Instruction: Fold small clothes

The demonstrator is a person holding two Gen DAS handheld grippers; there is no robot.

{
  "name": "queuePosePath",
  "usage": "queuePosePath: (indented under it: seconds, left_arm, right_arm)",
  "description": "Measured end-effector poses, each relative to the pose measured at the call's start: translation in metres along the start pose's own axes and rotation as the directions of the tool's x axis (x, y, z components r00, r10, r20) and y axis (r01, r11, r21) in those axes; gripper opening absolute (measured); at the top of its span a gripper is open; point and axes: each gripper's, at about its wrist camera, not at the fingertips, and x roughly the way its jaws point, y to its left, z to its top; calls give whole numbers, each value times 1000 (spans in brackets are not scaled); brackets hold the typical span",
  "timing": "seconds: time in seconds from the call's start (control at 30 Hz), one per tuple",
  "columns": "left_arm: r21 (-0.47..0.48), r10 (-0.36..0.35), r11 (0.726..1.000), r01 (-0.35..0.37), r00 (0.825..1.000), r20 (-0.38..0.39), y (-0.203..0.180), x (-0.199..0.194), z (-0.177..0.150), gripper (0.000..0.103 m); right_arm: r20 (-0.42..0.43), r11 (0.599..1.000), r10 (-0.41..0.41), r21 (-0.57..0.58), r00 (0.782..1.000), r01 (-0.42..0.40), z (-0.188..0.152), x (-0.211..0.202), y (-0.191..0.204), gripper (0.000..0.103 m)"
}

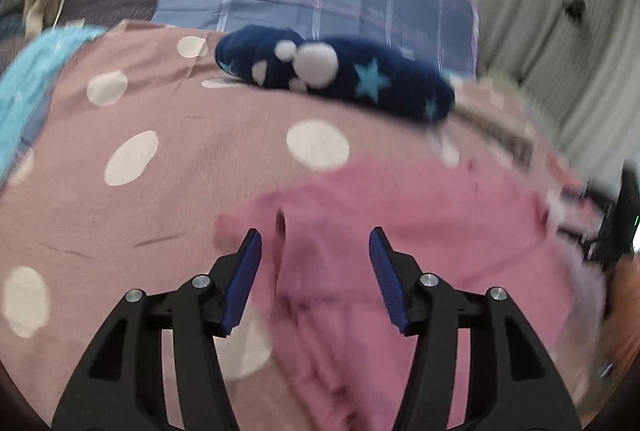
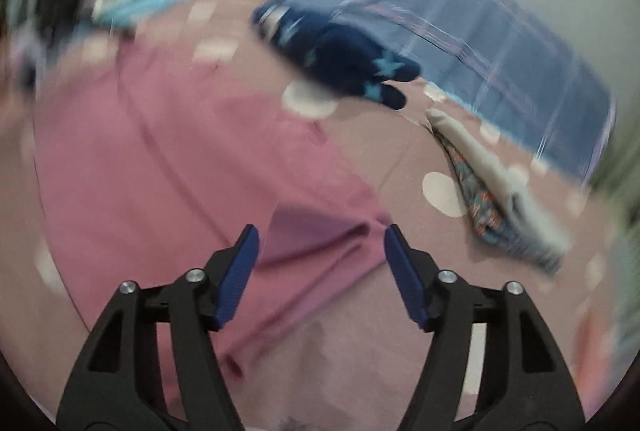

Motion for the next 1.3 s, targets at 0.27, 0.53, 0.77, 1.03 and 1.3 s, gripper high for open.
queuePosePath:
  seconds: [0.27,0.53,0.77,1.03,1.3]
  left_arm:
    - [295,170,943,-153,985,-36,-39,31,-7,67]
    - [-199,101,978,-70,983,154,41,14,46,67]
    - [-162,-84,982,102,990,113,40,-2,23,73]
    - [-121,-41,992,34,998,-56,26,53,22,80]
    - [-111,-88,989,95,994,69,16,37,42,4]
  right_arm:
    - [1,989,-88,-122,996,87,20,53,16,47]
    - [13,685,44,728,999,-40,-3,86,-132,42]
    - [110,641,183,740,977,-203,-25,79,-133,50]
    - [61,594,285,772,957,-226,-2,109,-116,56]
    - [255,541,137,790,957,-288,1,64,-126,4]
